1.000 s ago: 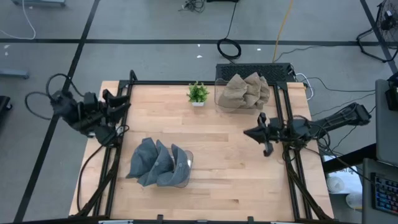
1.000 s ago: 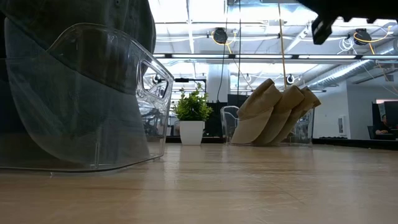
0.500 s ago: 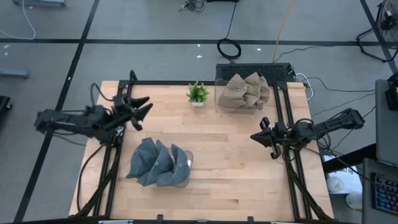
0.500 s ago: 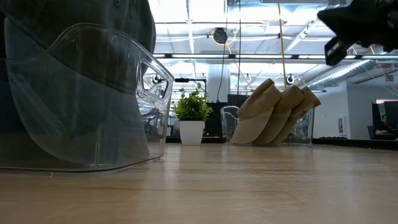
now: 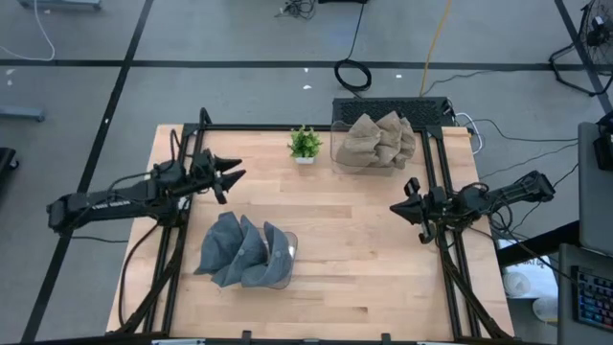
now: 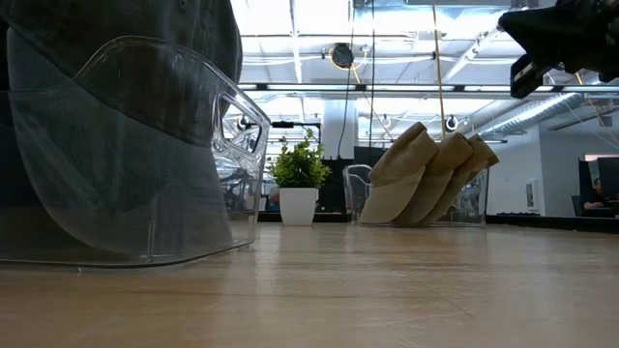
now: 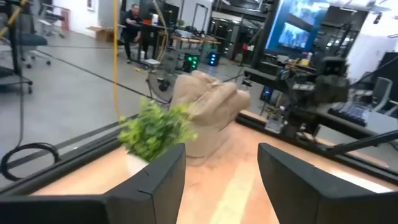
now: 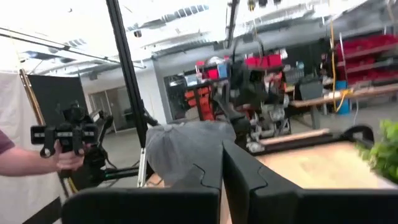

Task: Pick & Place hat
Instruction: Return to Home Position

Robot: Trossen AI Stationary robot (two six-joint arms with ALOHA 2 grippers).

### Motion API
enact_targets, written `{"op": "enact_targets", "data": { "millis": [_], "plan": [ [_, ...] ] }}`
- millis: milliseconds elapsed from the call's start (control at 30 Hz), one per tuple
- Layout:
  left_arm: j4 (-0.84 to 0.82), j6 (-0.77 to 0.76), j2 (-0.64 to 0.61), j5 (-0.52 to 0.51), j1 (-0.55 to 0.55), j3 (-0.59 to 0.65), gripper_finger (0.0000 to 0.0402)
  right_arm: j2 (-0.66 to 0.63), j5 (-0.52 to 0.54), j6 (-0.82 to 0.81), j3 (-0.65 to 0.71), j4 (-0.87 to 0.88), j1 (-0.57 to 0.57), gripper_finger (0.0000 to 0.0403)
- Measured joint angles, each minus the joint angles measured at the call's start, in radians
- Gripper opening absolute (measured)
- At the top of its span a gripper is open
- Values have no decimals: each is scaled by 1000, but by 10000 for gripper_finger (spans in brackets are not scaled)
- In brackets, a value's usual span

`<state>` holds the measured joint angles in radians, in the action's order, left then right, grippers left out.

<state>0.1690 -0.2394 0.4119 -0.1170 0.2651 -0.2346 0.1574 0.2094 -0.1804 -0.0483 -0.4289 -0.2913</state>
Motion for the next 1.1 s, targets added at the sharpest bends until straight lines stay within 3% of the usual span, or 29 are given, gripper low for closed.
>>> {"op": "enact_targets", "data": {
  "millis": [167,400,733,900,1100],
  "plan": [
    [120,29,-62,-15,12,126,211,-15,2,50,1,-15,0,0],
    [91,61,-120,-40,12,188,202,-32,9,159,2,16,0,0],
    [52,81,-183,-41,12,224,193,-33,237,81,34,155,2,0],
    [-127,63,-227,-43,12,222,204,-32,368,-12,34,267,2,0],
    [-137,70,-228,-13,15,220,211,-22,395,-86,34,339,3,0]
  ]
}}
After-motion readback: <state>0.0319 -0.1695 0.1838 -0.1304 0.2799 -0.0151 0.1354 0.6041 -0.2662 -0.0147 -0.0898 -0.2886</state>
